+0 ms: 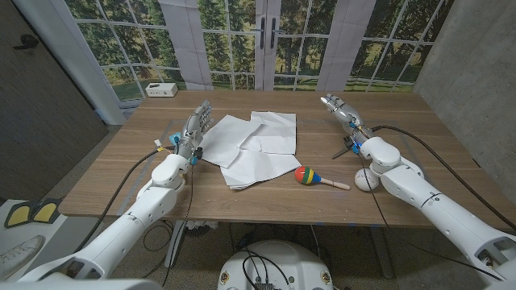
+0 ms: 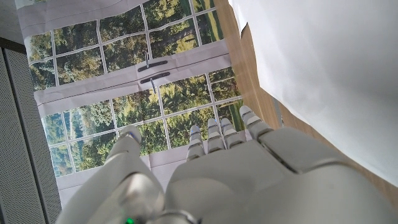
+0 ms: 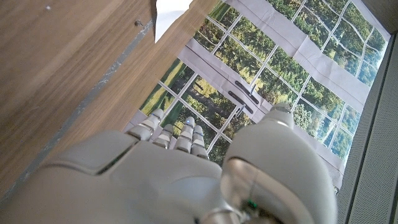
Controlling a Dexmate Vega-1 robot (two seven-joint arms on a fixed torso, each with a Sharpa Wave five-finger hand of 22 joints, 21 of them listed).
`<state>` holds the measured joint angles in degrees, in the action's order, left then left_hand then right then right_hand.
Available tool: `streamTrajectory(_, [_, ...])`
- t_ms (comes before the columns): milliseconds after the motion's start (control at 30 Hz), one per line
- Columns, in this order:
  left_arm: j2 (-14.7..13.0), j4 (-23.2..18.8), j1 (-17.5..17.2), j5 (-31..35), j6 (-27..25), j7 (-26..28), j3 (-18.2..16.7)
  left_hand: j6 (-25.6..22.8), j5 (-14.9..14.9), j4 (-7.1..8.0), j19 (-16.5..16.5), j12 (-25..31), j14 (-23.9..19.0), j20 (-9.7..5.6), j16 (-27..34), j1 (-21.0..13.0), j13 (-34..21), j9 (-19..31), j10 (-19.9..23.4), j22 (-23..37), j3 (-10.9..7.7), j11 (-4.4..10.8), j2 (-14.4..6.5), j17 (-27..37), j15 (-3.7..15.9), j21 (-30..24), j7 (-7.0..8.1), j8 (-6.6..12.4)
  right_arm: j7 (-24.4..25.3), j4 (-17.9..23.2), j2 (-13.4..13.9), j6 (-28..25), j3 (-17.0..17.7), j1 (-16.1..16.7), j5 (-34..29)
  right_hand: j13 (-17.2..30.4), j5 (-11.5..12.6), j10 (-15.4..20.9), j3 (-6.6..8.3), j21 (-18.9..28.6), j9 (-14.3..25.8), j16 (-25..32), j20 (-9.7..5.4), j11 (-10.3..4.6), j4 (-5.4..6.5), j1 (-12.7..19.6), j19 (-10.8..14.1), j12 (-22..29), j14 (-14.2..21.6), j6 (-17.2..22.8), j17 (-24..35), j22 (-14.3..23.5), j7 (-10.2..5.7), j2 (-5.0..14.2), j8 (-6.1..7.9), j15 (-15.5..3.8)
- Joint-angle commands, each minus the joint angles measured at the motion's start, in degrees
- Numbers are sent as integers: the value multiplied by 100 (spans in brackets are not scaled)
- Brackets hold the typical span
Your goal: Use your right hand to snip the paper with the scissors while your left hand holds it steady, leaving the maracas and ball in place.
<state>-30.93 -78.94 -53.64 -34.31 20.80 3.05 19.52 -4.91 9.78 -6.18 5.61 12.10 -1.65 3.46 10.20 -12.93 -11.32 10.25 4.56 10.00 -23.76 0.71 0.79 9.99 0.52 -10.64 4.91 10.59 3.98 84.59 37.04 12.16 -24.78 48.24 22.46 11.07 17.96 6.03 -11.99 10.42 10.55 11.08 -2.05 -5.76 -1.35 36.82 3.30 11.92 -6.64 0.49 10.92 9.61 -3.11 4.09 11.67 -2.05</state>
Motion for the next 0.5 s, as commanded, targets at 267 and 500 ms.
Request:
streamTrajectory(267, [-90, -26, -11, -24, -101, 70, -93, -67, 20, -42, 5, 20, 12, -67, 19, -66, -8, 12, 18, 9, -18, -10, -28, 7, 6, -38, -23, 38, -118, 124, 322, -166, -164, -187, -568, 27, -97, 384, 19, 71, 5, 140, -20, -232, -134, 197, 143, 123, 275, 104, -3, 9, -14, 13, 6, -654])
streamTrajectory(500, [-128, -129, -49, 5, -187, 180, -112, -72, 19, -54, -1, 17, 23, -62, 16, -71, -8, 12, 10, 8, -20, 3, -32, 6, -5, -37, -23, 36, -503, 13, 532, -95, -238, -380, -714, 29, -136, 343, 90, 50, 3, 93, -4, -351, -188, 318, 118, 69, 168, 40, 1, 11, -69, 93, -36, -643])
